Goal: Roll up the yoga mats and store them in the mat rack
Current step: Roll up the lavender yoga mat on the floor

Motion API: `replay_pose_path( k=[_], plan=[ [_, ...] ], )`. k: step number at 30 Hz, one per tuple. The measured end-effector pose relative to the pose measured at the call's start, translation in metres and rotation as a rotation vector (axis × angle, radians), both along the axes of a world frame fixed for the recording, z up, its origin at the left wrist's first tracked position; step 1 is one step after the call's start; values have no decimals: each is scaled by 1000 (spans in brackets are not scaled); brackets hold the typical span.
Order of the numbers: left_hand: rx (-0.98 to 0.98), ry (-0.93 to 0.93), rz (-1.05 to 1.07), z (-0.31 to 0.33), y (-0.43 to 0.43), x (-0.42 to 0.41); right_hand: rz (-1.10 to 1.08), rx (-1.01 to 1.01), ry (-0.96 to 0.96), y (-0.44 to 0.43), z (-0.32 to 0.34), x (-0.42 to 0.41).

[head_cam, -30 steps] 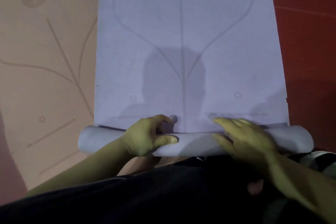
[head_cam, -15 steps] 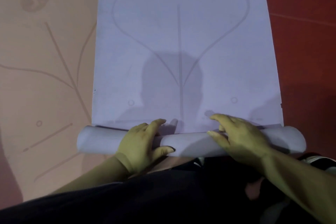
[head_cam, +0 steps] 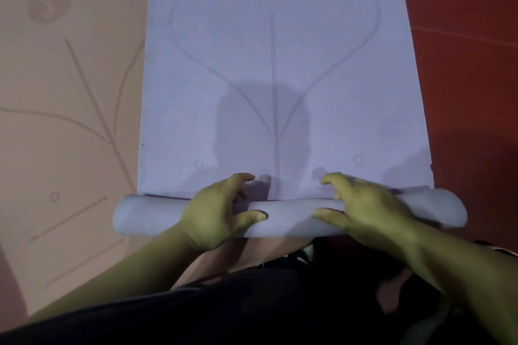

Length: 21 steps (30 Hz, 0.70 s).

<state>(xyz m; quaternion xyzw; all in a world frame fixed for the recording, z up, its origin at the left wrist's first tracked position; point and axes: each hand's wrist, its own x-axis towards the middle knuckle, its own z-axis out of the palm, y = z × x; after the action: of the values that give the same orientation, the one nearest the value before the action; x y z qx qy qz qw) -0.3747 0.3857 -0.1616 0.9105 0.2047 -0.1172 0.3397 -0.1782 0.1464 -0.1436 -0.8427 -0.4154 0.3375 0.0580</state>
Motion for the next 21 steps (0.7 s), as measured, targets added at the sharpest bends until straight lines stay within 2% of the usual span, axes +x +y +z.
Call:
replay_pose_path(
  k=[3, 7, 10, 13, 16, 19, 21],
  plan=[
    [281, -254, -4, 0, -22, -11, -24, -46, 54, 9, -7, 10],
    [366, -270, -103, -7, -26, -23, -14, -46, 63, 7, -12, 11],
    [262, -172, -112, -8, -13, -16, -14, 39, 18, 4, -11, 7],
    [106, -21, -74, -5, -2, -3, 27, 278, -219, -4, -12, -3],
    [-39, 118, -44, -5, 10, 10, 66, 349, -382, -15, -15, -20],
    [-123, 165, -34, -5, 15, 19, 51, 327, -375, -19, -22, -20],
    [-101, 150, -27, -4, 14, 22, 49, 287, -322, -13, -27, -11]
  ],
)
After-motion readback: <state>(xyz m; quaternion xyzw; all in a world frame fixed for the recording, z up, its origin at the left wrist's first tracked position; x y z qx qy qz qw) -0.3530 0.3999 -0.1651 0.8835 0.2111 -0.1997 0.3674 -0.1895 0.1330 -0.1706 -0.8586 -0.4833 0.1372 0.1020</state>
